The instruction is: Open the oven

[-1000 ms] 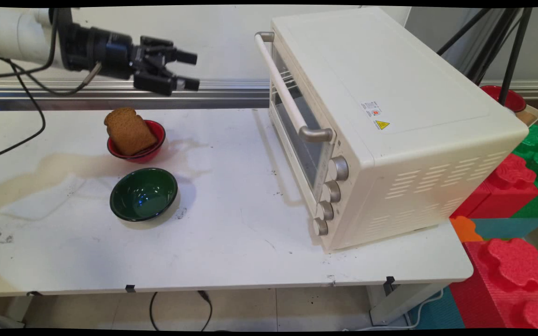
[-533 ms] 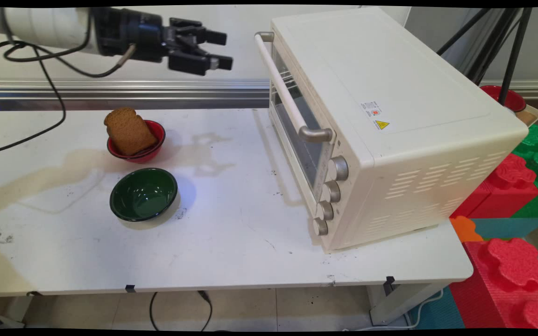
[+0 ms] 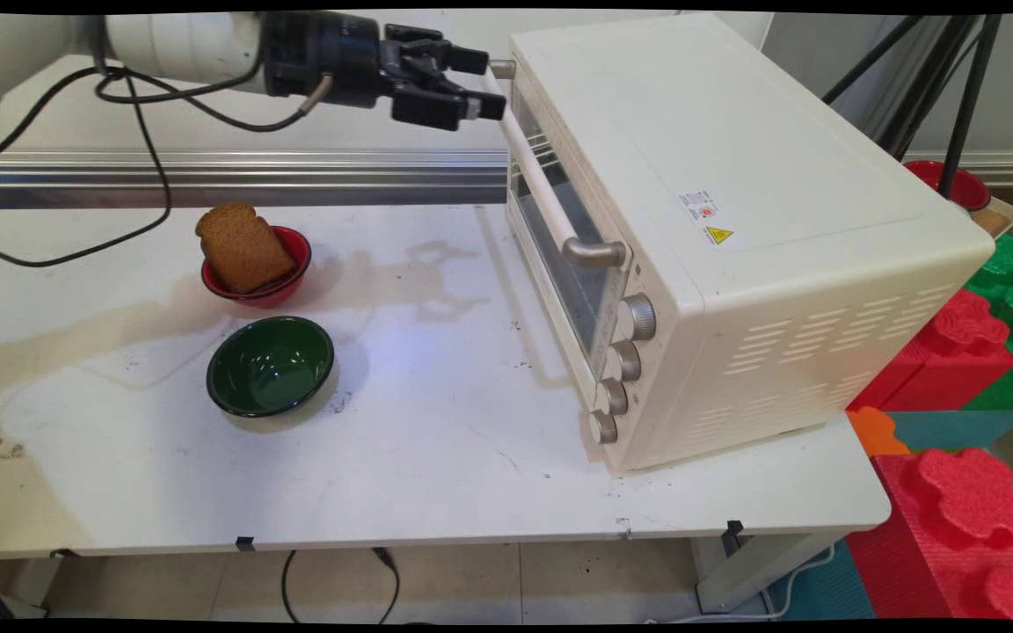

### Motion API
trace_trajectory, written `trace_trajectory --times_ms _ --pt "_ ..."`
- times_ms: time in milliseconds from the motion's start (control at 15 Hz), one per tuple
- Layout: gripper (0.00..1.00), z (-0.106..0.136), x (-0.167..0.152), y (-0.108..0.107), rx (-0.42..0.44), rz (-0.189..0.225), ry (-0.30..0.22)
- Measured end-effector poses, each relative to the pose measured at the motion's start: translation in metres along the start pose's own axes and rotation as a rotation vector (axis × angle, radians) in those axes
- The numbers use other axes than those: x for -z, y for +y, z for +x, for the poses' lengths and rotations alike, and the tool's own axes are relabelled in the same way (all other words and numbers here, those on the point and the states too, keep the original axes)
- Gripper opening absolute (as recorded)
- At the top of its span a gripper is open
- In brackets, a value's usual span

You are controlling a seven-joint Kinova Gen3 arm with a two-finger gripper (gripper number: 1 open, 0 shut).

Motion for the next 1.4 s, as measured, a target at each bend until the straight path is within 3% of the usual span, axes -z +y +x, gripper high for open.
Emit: trace_trajectory --times_ms 67,133,1000,1400 --pt "1.00 0.001 -0.006 -0.001 -0.005 -0.001 -0.001" --pt "0.00 0.001 -0.011 -0.002 -0.011 -0.003 -0.003" --pt "0.00 -0.008 -0.056 -0.003 -0.049 -0.038 -0.084" --pt "0.00 -0.014 -0.061 -0.006 -0.053 -0.043 -0.126"
